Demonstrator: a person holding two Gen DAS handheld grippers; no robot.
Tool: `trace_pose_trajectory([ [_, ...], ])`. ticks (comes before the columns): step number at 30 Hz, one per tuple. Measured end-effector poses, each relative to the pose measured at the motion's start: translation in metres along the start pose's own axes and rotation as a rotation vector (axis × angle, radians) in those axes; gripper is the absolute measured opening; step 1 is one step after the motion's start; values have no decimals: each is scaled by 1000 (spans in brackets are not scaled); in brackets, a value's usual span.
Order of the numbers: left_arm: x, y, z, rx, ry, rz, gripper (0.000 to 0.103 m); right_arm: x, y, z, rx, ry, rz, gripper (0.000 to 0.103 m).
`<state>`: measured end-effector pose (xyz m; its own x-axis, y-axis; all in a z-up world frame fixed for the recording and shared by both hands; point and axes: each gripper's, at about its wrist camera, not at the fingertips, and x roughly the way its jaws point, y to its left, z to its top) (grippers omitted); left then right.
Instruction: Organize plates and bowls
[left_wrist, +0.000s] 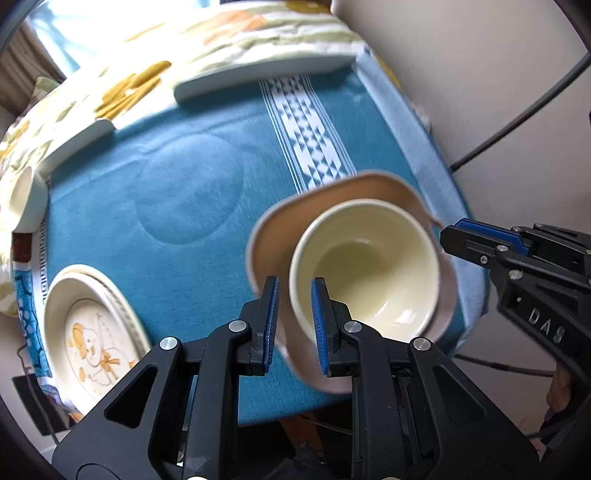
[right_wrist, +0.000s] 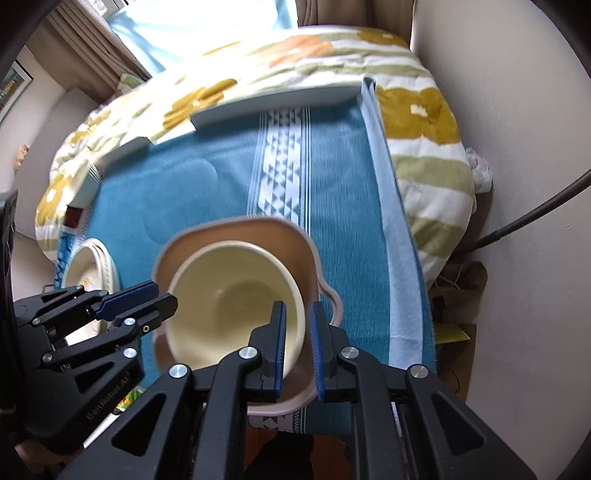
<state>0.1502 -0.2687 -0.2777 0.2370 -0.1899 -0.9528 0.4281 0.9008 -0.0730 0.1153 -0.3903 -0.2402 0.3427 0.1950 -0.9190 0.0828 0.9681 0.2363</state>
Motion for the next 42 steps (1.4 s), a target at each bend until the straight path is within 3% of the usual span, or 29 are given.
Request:
trace_pose_trajectory([
  [8,-71,53,-10,-138,-194,24,16,-37,39,16,-96,-140,107,12],
  [9,-80,62,-10,-158,-218,36,16,-38,48,19,-113,-153,119,17],
  [11,-97,81,-11,-197,-260,59,16,-41,66,27,-145,-183,159,37],
  [12,-105,91,-12,-218,-281,73,16,-43,74,31,-155,-199,180,60],
  [13,-112,99,-13,-233,-295,80,16,-44,82,36,-163,-216,199,76],
  [15,-127,120,-16,-273,-328,87,16,-49,101,47,-191,-260,237,84],
  [20,-151,183,-21,-365,-367,133,17,-57,156,78,-257,-345,294,84],
  [23,-159,227,-22,-411,-388,74,21,-49,190,97,-274,-361,313,84],
  [25,-160,256,-24,-449,-384,62,58,-38,215,109,-280,-346,330,84],
  [26,-159,268,-26,-464,-389,62,96,-31,227,114,-283,-335,337,84],
  [27,-160,280,-28,-485,-408,66,103,-25,239,118,-291,-323,341,84],
  [29,-158,308,-31,-536,-422,76,103,-11,259,127,-316,-301,340,84],
  [32,-140,353,-33,-631,-370,58,103,17,296,146,-372,-250,303,84],
  [38,-93,425,-44,-873,-369,-22,102,82,342,179,-475,-98,266,84],
  [40,-76,441,-38,-914,-367,-28,99,109,358,188,-500,-46,280,84],
  [42,-58,451,-30,-946,-353,-37,85,135,370,194,-525,10,281,84],
])
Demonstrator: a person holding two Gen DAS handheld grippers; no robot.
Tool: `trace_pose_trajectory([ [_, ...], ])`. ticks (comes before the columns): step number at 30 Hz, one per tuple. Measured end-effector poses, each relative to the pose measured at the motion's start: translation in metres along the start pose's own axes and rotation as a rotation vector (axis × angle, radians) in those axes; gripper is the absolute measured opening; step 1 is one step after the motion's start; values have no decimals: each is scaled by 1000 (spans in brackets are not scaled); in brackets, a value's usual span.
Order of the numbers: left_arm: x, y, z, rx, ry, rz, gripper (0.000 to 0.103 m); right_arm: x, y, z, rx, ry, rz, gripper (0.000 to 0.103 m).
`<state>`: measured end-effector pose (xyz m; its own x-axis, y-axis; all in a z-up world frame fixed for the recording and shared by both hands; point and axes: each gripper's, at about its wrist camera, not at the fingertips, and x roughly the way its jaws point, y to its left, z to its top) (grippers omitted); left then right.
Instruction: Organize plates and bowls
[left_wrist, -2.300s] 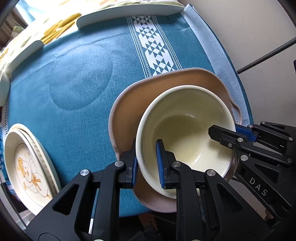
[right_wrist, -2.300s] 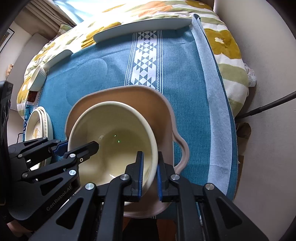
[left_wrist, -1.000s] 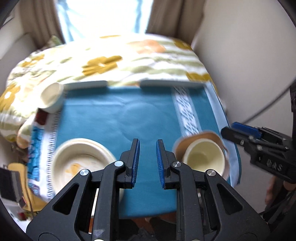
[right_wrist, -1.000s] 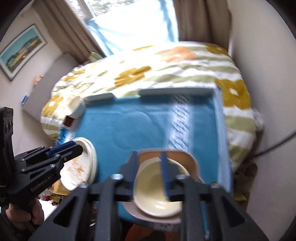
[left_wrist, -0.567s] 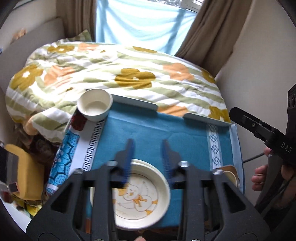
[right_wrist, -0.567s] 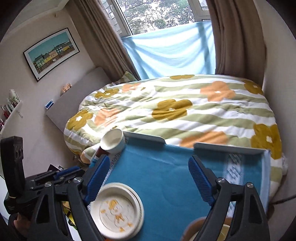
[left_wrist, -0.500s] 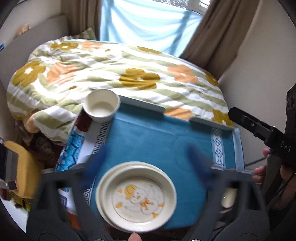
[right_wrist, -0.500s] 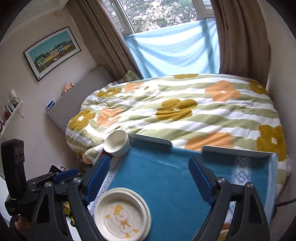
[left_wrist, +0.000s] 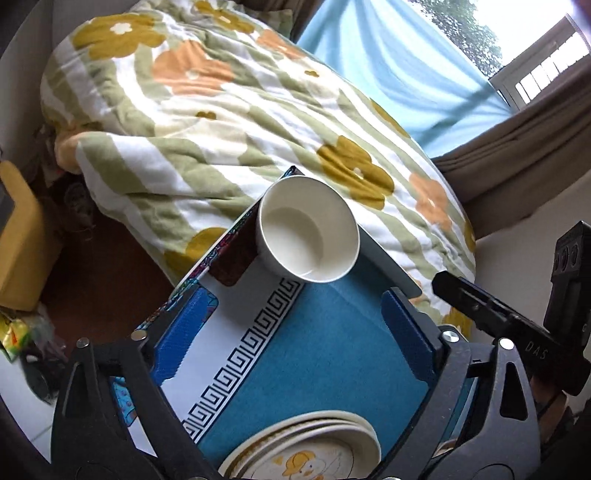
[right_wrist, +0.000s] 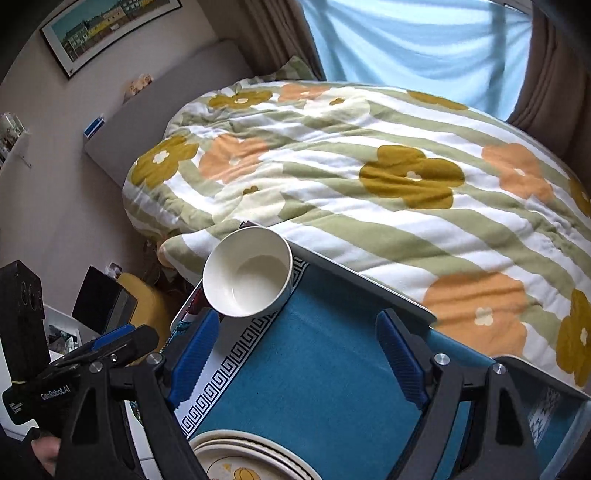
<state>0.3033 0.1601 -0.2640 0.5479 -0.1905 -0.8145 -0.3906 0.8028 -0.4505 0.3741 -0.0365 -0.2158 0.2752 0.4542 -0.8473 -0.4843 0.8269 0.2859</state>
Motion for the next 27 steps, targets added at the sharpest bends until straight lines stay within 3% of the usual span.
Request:
trace_pose_trajectory([
  [5,51,8,12,-63,45,17,60,64,-14,18,14,83,69,83],
  [6,60,10,14,-76,44,21,51,73,-17,21,23,91,94,74],
  [12,96,15,26,-109,46,50,35,117,-21,34,21,134,176,49],
  [17,106,18,29,-106,44,83,26,129,-18,38,13,142,205,33],
  [20,107,21,28,-96,37,94,20,131,-19,37,14,145,216,16],
  [27,105,17,26,-36,39,93,20,121,-18,32,26,106,187,16],
])
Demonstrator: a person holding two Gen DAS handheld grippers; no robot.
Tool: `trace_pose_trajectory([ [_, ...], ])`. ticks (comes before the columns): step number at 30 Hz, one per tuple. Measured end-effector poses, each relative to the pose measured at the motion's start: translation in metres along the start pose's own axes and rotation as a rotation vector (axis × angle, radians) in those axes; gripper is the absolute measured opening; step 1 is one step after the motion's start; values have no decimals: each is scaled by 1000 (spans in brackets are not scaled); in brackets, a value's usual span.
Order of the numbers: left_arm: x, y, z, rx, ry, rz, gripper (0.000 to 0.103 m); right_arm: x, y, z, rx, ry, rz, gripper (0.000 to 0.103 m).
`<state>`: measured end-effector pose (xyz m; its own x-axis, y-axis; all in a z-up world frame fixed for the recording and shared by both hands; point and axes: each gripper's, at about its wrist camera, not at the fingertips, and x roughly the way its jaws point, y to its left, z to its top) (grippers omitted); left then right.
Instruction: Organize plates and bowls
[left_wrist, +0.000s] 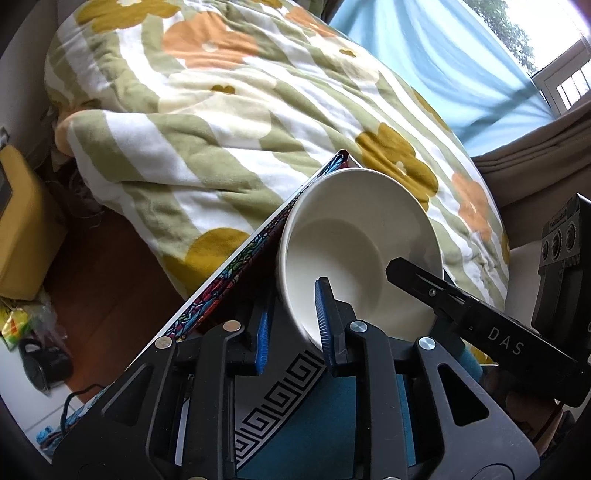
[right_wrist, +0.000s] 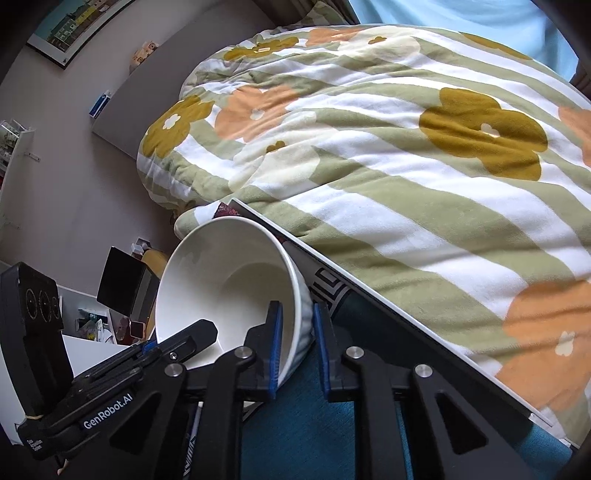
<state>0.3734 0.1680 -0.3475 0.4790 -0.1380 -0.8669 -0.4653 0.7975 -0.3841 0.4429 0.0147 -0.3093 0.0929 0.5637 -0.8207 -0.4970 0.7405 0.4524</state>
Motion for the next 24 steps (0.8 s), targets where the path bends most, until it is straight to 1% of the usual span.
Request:
trace_pose_trajectory([
  [6,-24,-15,-8,90,-25,-14,20,-29,12,-12,22,-64,-27,16],
  [11,-61,-35,-22,185,-41,-57,20,-72,21,-38,71,-147,-56,16],
  [14,-87,-50,-36,243,-44,-83,20,-105,29,-61,104,-201,-84,16],
  [18,-126,-77,-62,328,-48,-128,20,-156,37,-100,151,-268,-125,16],
  [22,-160,-108,-98,407,-55,-165,20,-206,40,-145,190,-337,-177,16],
  [24,-173,-126,-123,445,-53,-178,20,-227,40,-168,205,-361,-204,16],
])
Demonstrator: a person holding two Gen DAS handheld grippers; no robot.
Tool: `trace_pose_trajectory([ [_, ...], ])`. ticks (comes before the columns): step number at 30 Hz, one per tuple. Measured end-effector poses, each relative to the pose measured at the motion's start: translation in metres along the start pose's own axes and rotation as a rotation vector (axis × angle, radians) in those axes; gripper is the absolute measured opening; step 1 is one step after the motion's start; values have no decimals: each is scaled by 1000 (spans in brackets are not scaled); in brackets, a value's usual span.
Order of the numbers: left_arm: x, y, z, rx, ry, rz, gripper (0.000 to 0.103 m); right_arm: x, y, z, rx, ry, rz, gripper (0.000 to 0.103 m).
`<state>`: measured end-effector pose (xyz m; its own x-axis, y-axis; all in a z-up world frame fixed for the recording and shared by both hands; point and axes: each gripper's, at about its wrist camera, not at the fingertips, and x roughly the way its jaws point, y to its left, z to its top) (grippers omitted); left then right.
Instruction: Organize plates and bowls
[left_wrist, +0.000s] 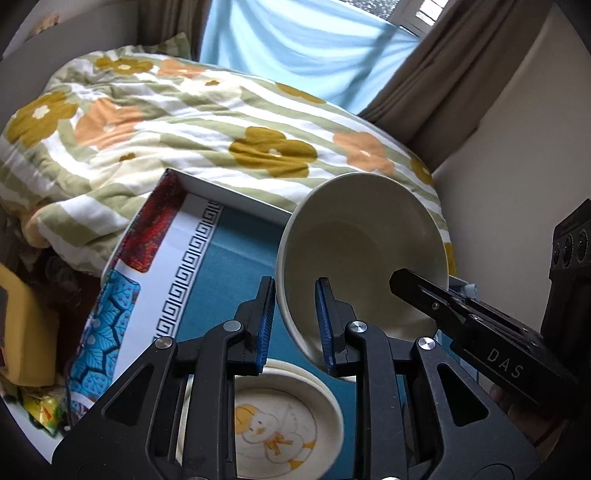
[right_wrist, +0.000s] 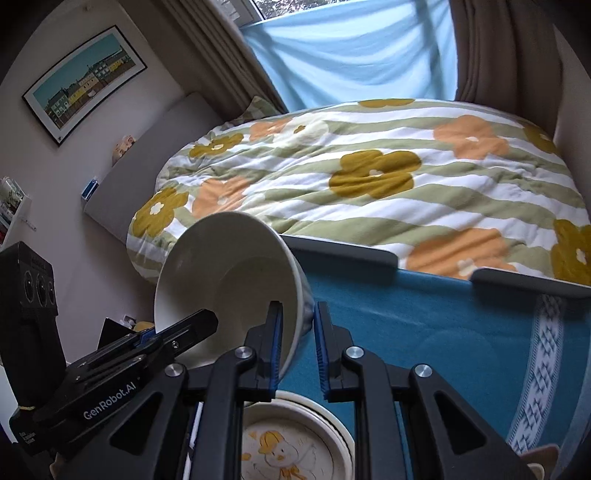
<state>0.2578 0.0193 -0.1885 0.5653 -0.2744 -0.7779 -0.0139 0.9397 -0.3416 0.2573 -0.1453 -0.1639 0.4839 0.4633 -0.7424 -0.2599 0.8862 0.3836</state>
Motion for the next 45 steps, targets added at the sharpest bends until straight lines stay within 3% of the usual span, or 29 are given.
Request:
trace_pose_trajectory([
  [10,-9,-133,-94,127,89,-89,20,-107,-88,-72,119,-50,-108,15],
  [18,19,-205,-157,202,205,-143,20,-147,-152,-125,218,-31,-189,15],
  [25,48,-222,-186,230,297,-100,20,-139,-186,-158,272,28,-201,16],
  [34,81,-231,-207,284,377,-29,20,-121,-198,-183,265,103,-239,15],
  [45,89,-245,-212,386,379,46,20,-114,-200,-186,217,131,-279,15],
])
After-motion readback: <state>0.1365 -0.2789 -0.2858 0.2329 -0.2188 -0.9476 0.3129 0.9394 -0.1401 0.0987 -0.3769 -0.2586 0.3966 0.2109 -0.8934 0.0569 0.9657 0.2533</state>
